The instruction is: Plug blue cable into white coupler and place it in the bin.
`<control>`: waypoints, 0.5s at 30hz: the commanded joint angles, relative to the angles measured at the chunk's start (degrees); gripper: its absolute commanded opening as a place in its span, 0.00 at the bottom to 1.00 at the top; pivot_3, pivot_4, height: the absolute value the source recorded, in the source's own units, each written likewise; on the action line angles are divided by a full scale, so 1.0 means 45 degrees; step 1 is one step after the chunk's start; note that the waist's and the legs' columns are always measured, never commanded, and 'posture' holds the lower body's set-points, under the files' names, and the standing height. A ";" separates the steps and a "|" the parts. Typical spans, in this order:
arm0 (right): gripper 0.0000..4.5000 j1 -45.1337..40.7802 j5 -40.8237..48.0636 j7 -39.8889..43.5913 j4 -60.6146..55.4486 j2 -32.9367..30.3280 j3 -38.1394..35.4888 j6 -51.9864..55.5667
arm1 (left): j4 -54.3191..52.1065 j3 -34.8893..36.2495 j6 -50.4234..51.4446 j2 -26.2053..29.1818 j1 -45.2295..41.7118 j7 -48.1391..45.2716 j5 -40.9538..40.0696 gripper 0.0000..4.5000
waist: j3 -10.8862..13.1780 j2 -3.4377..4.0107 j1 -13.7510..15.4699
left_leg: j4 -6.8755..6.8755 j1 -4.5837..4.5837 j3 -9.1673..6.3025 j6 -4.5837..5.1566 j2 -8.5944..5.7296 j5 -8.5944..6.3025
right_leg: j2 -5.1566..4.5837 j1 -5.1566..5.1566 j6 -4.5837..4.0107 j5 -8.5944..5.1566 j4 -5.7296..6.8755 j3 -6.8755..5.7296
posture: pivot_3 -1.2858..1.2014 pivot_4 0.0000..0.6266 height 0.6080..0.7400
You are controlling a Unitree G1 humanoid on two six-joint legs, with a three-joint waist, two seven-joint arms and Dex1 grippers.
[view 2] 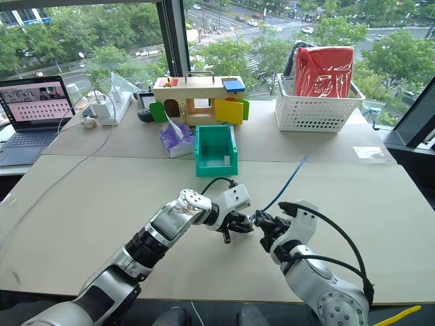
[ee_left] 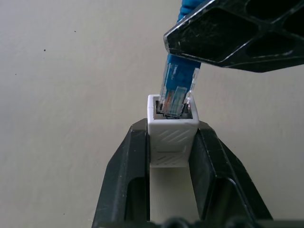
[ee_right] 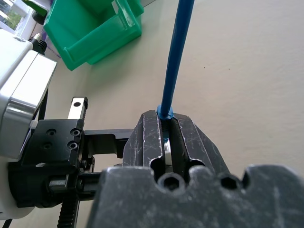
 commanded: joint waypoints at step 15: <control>0.00 0.0403 -0.0513 0.2001 0.1984 -0.0608 0.1117 0.1686 | -0.1244 0.0437 0.0791 0.0246 -0.0018 0.0715 -0.0615 0.14 | -0.0010 -0.0009 -0.0060 | -0.0051 0.0191 0.0004 0.0001 0.0007 -0.0003 | 0.0009 0.0166 0.0049 -0.0062 -0.0020 0.0002 | 0.52 0.24 0.96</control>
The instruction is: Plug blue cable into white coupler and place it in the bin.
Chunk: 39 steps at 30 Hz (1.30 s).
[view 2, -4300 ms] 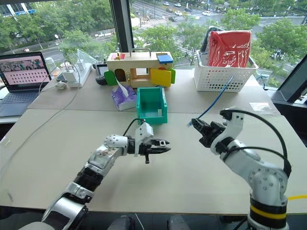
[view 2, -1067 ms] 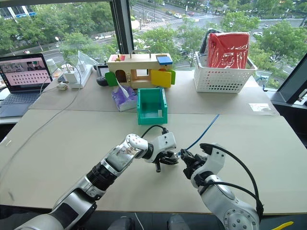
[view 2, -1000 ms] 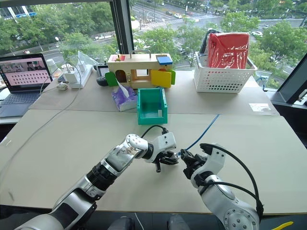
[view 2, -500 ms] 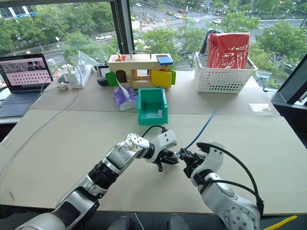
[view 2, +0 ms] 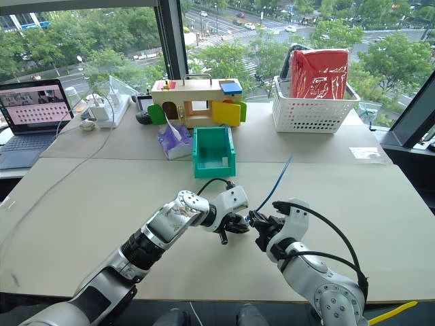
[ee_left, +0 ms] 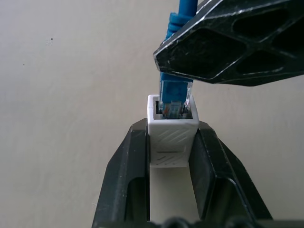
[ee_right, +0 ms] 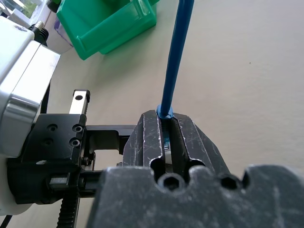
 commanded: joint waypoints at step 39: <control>0.00 0.0137 -0.2881 0.3993 0.3159 -0.0180 0.1158 0.2298 | 0.0170 0.1502 -0.0347 -0.0294 -0.0125 0.1218 -0.1496 0.36 | -0.0226 -0.0175 -0.0021 | -0.0049 0.0206 -0.0007 0.0003 0.0014 -0.0012 | 0.0000 0.0198 -0.0032 -0.0060 -0.0063 -0.0017 | 0.52 0.24 0.96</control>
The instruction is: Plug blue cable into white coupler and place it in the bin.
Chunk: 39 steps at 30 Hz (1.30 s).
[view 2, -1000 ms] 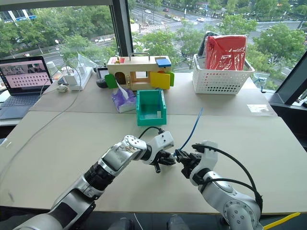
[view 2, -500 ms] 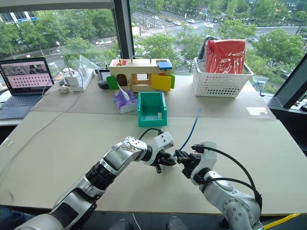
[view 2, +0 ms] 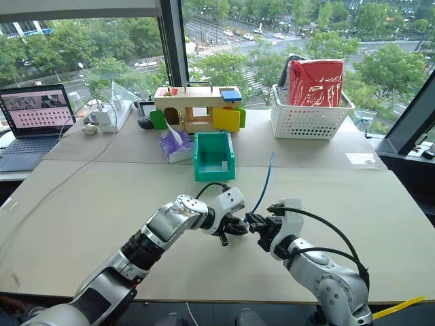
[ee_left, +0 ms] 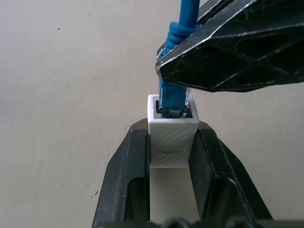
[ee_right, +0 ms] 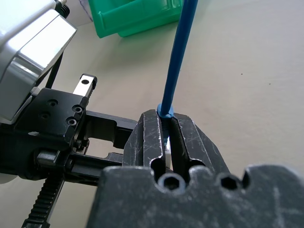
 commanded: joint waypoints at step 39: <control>0.22 -1.6107 -0.5700 0.7924 1.8170 0.1084 0.1699 -0.4170 | -0.5240 0.6204 -0.3788 0.3758 0.5439 0.1421 -0.1682 0.80 | 0.0170 0.0110 0.0099 | -0.0094 -0.0385 -0.0023 -0.0013 -0.0021 0.0012 | -0.0042 -0.0437 -0.0131 0.0050 0.0088 -0.0064 | 0.52 0.24 0.96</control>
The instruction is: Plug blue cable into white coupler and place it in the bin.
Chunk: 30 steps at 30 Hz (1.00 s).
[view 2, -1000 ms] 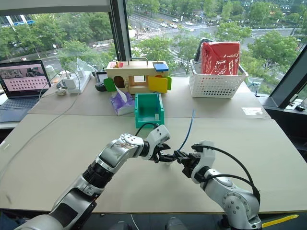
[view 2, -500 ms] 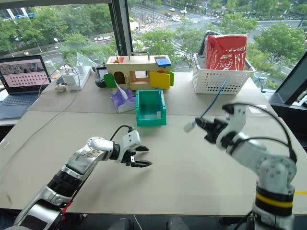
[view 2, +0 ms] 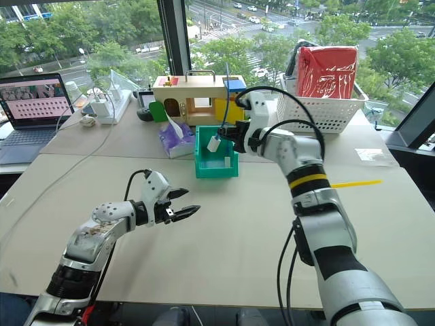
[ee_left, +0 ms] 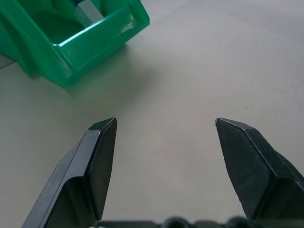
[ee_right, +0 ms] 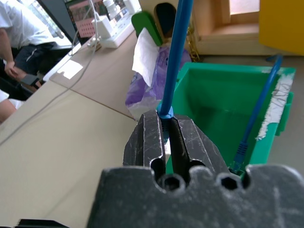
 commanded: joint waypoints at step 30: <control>1.00 1.2696 -0.2760 0.2204 -1.2162 -0.3729 -0.3622 -0.3090 | 0.1898 0.3270 -0.2443 0.1084 0.0252 0.0439 -0.1537 0.80 | 0.0026 0.0022 -0.0089 | 0.0016 0.0078 -0.0060 -0.0083 -0.0002 0.0078 | -0.0033 0.0085 -0.0027 0.0024 0.0009 -0.0158 | 0.52 0.24 0.96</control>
